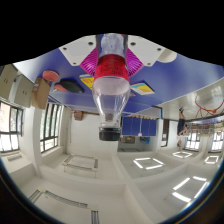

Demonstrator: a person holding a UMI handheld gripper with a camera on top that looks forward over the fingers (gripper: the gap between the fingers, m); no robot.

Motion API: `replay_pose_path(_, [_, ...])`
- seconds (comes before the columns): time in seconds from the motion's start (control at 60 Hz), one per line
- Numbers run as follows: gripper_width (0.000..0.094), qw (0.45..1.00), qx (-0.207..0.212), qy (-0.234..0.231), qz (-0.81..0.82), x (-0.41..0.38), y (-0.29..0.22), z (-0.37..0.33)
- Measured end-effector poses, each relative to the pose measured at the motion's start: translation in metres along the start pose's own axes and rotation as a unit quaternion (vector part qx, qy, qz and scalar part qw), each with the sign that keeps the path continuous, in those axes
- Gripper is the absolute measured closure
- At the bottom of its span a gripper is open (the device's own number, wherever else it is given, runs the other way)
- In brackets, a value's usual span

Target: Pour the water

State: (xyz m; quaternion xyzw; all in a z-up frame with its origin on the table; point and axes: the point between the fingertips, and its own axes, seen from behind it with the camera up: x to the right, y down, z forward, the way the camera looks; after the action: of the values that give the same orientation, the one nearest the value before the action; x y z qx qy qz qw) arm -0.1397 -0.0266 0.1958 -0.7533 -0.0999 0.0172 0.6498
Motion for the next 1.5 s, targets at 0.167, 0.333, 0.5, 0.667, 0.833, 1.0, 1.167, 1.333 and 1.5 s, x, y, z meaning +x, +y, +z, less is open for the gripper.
replay_pose_path(0.167, [0.0633, 0.999, -0.040, -0.008, 0.015, -0.007, 0.073, 0.013])
replay_pose_path(0.333, [0.0627, 0.999, -0.017, 0.002, 0.036, -0.008, 0.092, 0.016])
replay_pose_path(0.5, [0.0442, 0.998, -0.040, 0.011, 0.055, -0.002, 0.092, 0.016])
replay_pose_path(0.667, [0.0115, 0.992, -0.111, 0.012, 0.052, -0.009, 0.102, -0.006])
replay_pose_path(0.833, [0.0089, 0.991, -0.125, 0.042, 0.025, -0.015, 0.069, -0.080])
replay_pose_path(1.0, [0.0089, 0.987, -0.137, 0.073, 0.031, -0.039, 0.034, -0.197])
replay_pose_path(1.167, [0.0089, 0.986, -0.131, 0.102, 0.020, -0.070, 0.010, -0.323])
replay_pose_path(1.333, [0.0082, 0.983, -0.148, 0.104, 0.031, -0.102, 0.011, -0.409])
replay_pose_path(1.5, [0.0084, 0.984, -0.142, 0.101, 0.025, -0.126, 0.007, -0.450])
